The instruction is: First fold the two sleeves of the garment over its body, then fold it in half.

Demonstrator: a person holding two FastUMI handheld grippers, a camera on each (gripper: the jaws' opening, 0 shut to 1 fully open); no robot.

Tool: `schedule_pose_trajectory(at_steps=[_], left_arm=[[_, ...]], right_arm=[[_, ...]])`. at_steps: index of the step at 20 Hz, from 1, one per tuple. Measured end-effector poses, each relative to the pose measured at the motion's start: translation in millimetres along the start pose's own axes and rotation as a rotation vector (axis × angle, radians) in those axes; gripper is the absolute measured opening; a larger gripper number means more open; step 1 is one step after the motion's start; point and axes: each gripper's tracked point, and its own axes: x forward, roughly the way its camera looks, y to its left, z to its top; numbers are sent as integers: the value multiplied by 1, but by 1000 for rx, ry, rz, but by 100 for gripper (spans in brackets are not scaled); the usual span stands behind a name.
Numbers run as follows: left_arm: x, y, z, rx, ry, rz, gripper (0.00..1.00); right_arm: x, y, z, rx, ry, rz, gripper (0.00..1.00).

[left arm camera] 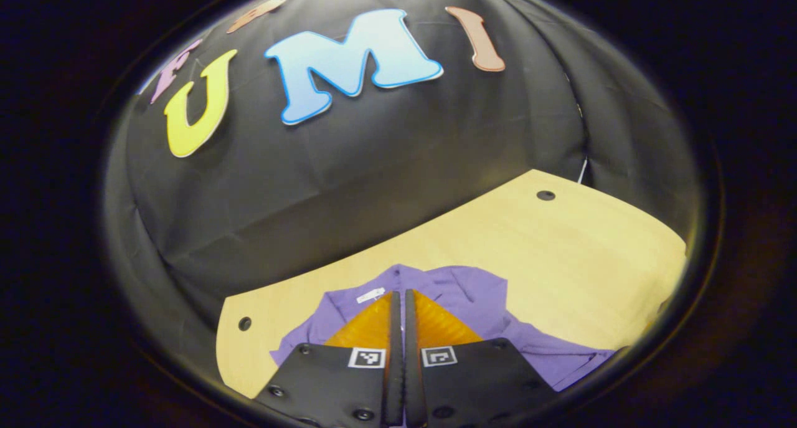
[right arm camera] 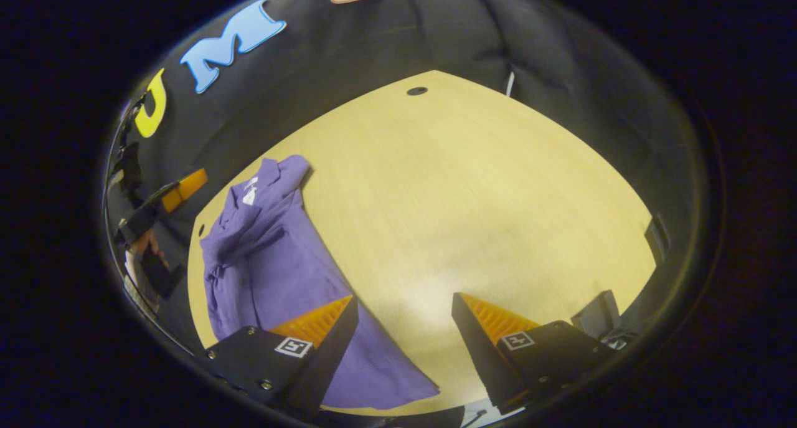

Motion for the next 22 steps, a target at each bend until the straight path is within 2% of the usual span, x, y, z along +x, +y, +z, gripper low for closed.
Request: schedule_pose_trajectory(at_steps=[1, 2, 3, 5, 10, 11, 13, 16, 18, 19, 21, 22], left_arm=[[9, -9, -4, -9, 13, -13, 7], [14, -18, -9, -19, 28, -20, 13], [20, -26, -15, -35, 44, -27, 7], [26, -33, -24, -71, 72, -43, 7], [-3, 0, -19, -139, 32, -19, 7], [-13, 8, -22, -162, 33, -24, 15], [-31, 27, -38, -207, 54, -26, 17], [-64, 60, -68, -245, 86, 7, 34], [-88, 80, -89, -256, 103, 24, 64], [-100, 87, -99, -255, 112, 32, 75], [-123, 101, -123, -242, 138, 47, 77], [-135, 104, -137, -237, 155, 52, 84]], right_arm=[[-4, -9, 1, 15, -6, -12, 94], [-7, -18, 1, 27, -10, -26, 94], [-10, -26, 1, 39, -13, -40, 94], [-14, -41, -1, 66, -12, -59, 94], [-5, -37, 0, 80, 1, -48, 94], [-2, -30, 3, 62, 3, -38, 94], [6, -10, 10, 16, 6, -10, 94], [16, 20, 16, -54, 14, 39, 94], [21, 38, 16, -88, 20, 67, 94], [23, 45, 15, -101, 29, 80, 94], [26, 53, 8, -139, 54, 96, 94], [27, 54, 3, -161, 66, 96, 94]])
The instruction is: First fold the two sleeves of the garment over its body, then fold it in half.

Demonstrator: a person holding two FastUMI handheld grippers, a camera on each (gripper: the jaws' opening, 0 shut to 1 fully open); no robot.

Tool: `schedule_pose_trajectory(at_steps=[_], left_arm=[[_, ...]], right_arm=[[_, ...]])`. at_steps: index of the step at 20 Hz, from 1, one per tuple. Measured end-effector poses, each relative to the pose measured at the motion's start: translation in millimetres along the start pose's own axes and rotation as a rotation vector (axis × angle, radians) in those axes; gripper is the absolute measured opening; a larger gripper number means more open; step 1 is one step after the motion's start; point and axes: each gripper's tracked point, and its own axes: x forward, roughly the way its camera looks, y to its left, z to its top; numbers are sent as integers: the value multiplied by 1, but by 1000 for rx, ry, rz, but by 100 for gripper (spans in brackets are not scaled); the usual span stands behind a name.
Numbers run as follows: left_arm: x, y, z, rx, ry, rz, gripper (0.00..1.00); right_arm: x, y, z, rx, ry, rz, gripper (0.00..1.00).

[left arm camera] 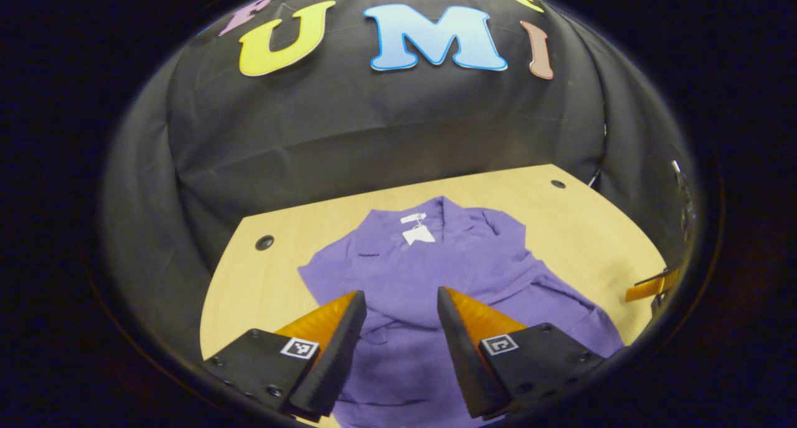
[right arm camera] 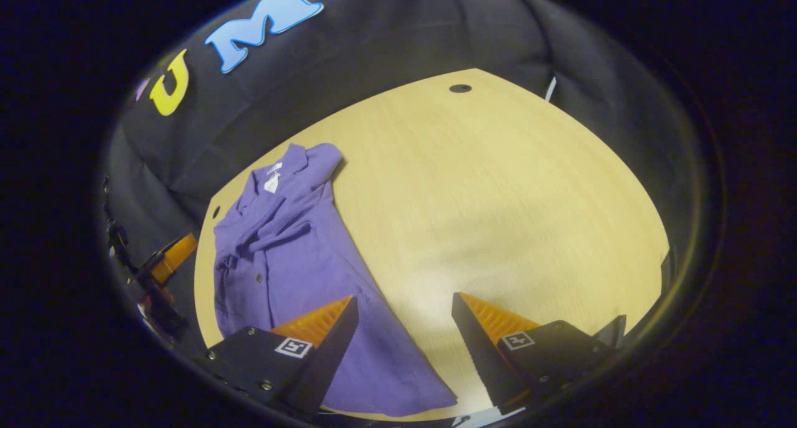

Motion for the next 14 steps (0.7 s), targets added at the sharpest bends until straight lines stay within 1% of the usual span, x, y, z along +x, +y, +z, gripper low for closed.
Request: schedule_pose_trajectory(at_steps=[1, 2, 4, 5, 7, 8, 13, 14], left_arm=[[-9, 8, -14, 5, 20, 8, 90], [-19, 17, -32, 6, 41, 20, 92], [-36, 30, -61, -7, 82, 40, 87], [-44, 34, -73, -17, 97, 46, 89], [-61, 45, -93, -19, 117, 66, 89], [-71, 48, -103, -17, 128, 74, 92], [-103, 61, -148, -5, 200, 87, 92], [-109, 63, -159, -4, 217, 90, 87]], right_arm=[[0, 1, -2, -18, 9, 1, 94], [0, 0, -5, -29, 15, 0, 94], [-1, 0, -10, -50, 21, -4, 94], [-3, 1, -13, -60, 23, -3, 94], [-5, 4, -19, -81, 25, -1, 93], [-6, 5, -23, -92, 28, -2, 94], [-10, 14, -48, -160, 80, 10, 94], [-11, 15, -54, -176, 93, 12, 94]])
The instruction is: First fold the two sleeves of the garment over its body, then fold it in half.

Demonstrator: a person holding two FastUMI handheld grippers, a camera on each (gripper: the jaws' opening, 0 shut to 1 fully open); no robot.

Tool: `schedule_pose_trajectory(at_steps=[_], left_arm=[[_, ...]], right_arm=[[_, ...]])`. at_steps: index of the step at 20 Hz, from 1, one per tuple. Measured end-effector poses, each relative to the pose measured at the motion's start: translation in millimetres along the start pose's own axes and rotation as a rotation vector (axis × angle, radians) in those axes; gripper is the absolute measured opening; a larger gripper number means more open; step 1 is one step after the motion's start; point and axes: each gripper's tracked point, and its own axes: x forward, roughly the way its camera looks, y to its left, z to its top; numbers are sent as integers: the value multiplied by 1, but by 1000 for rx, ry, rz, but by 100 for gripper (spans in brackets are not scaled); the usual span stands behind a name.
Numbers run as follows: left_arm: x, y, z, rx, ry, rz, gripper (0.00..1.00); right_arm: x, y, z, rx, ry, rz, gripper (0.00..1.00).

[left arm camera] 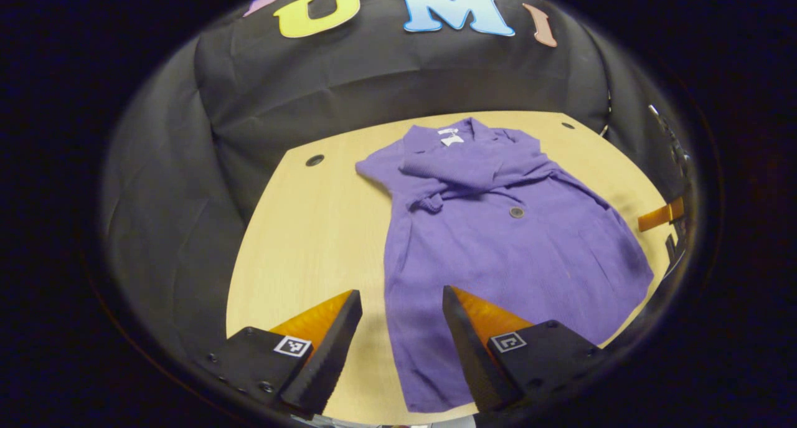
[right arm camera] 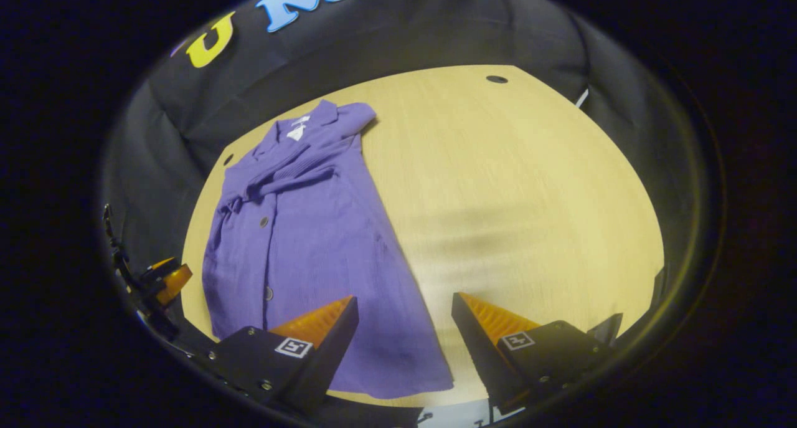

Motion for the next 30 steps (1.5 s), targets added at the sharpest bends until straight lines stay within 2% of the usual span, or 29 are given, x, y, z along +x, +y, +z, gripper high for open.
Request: schedule_pose_trajectory(at_steps=[2, 4, 6, 8, 11, 15, 20, 21, 23, 27, 29, 30], left_arm=[[-4, 2, -28, 7, 46, -2, 92], [-4, -1, -55, 11, 97, -15, 89], [-9, 1, -81, 11, 144, -16, 92], [-11, 5, -102, 16, 180, -7, 89], [-12, 3, -125, 2, 233, -16, 92], [-16, 4, -126, -1, 221, -5, 91], [-28, -6, -141, -20, 241, -54, 94], [-27, -6, -141, -27, 249, -56, 90], [-26, -6, -143, -46, 258, -70, 89], [-24, -2, -145, -132, 279, -104, 89], [-24, -9, -145, -95, 283, -121, 92], [-24, -11, -144, -81, 279, -126, 88]], right_arm=[[-1, -2, -11, -32, 26, -5, 94], [-3, -4, -24, -58, 52, -12, 94], [-5, -7, -34, -77, 69, -22, 94], [-5, -8, -43, -75, 84, -26, 94], [-7, -10, -56, -63, 106, -37, 94], [-9, -11, -66, -65, 121, -45, 94], [-10, -9, -83, -71, 146, -45, 94], [-10, -11, -87, -75, 156, -48, 94], [-6, -10, -94, -83, 173, -57, 94], [-3, -18, -103, -134, 193, -115, 92], [-4, -19, -108, -186, 207, -142, 94], [-3, -17, -109, -212, 211, -148, 95]])
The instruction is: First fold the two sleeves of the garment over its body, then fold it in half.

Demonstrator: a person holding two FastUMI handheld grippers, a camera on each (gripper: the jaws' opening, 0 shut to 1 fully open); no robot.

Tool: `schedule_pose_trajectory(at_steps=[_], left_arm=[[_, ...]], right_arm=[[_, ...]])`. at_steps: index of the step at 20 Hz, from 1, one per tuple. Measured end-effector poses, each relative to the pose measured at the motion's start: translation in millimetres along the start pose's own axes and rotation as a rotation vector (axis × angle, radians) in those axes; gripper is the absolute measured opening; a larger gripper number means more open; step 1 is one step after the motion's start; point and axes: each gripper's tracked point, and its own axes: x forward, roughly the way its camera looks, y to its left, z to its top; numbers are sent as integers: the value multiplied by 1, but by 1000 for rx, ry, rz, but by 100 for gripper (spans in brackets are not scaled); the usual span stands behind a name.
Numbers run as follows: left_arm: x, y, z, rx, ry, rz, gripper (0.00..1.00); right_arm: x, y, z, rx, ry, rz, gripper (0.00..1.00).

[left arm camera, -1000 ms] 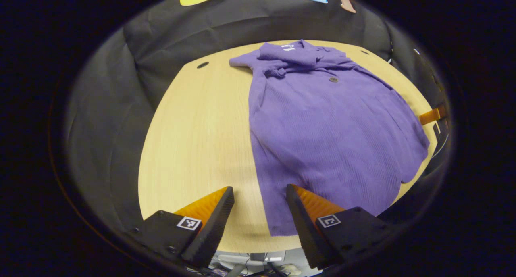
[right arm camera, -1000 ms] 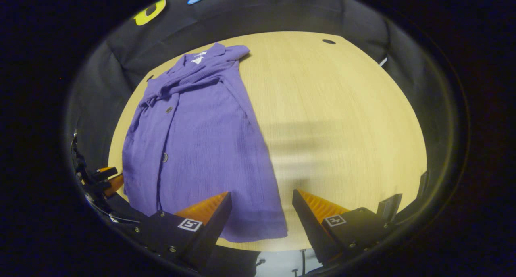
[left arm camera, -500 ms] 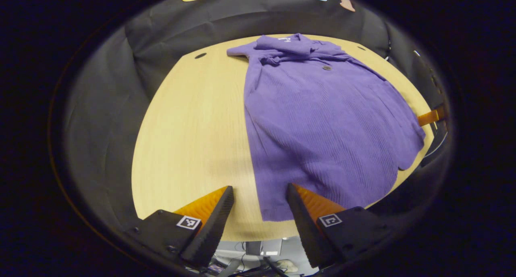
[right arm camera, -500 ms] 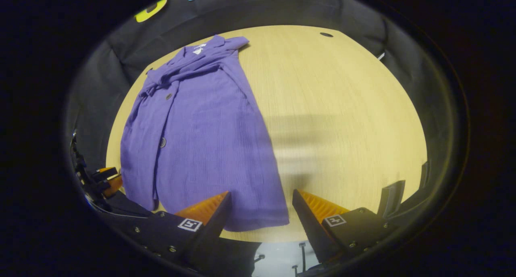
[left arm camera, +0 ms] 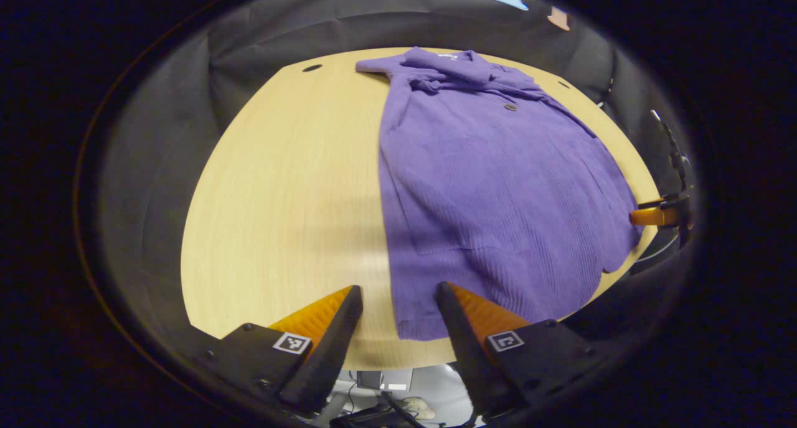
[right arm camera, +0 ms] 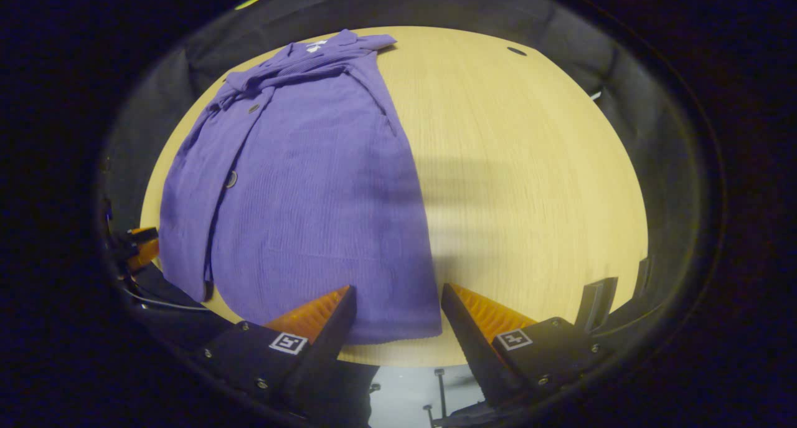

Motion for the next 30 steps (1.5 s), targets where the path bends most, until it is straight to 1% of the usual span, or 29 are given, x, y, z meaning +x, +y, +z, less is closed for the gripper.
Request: schedule_pose_trajectory(at_steps=[1, 2, 4, 5, 6, 7, 8, 9, 10, 11, 12, 13, 14, 15, 16, 17, 18, 20, 23, 27, 28, 29, 30], left_arm=[[-1, -2, 2, 14, -3, -1, 81], [1, -2, 0, 16, -4, 2, 77], [0, -1, 2, -3, -14, 2, 76], [1, -2, 2, 2, -23, 0, 75], [-1, -5, 1, 7, -26, -6, 74], [0, -7, 0, 12, -31, -12, 69], [0, -11, 2, 16, -38, -12, 64], [0, -11, 2, 18, -33, -10, 52], [2, -9, 1, 15, -28, -8, 50], [2, -9, 4, 6, -38, -8, 36], [2, -7, 6, -28, -39, 14, 22], [3, -6, 8, -45, -41, 28, 8], [6, -6, 7, -56, -14, 50, 7], [4, -6, 11, -48, -15, 58, 7], [6, -10, 12, -47, -9, 54, 6], [6, -12, 15, -54, -13, 37, 7], [6, -12, 18, -74, -12, 18, 7], [3, -6, 33, -118, -36, -8, 7], [-10, 3, 67, -179, -93, -41, 7], [-26, 3, 114, -160, -163, -89, 7], [-30, 3, 129, -162, -183, -100, 7], [-31, 4, 141, -163, -197, -108, 7], [-32, 4, 153, -158, -207, -112, 7]], right_arm=[[1, 2, 0, -5, 10, -7, 95], [1, 1, -1, 2, 21, -12, 95], [1, 2, -1, 9, 43, -14, 95], [1, 2, -3, 6, 48, -14, 92], [1, 3, -1, -1, 54, -13, 85], [2, 6, 1, 1, 52, -5, 85], [1, 7, 1, -1, 53, -7, 73], [2, 8, 1, -16, 57, -7, 67], [3, 9, 1, -23, 64, -7, 69], [3, 13, 6, -6, 44, 8, 69], [6, 16, 5, 23, 44, -3, 45], [3, 17, 5, 13, 56, -3, 21], [-1, 20, 10, 9, 37, 17, 21], [13, 22, 16, 53, 35, 10, 20], [7, 22, 13, 83, 23, 15, 5], [4, 26, 16, 111, 27, 43, 1], [2, 28, 18, 147, 30, 68, 0], [-4, 29, 28, 221, 13, 111, 1], [-19, 31, 54, 281, -30, 166, 1], [-49, 42, 105, 327, -121, 269, 1], [-55, 47, 121, 331, -145, 292, 5], [-61, 51, 135, 333, -164, 312, 1], [-67, 54, 148, 338, -177, 334, 1]])
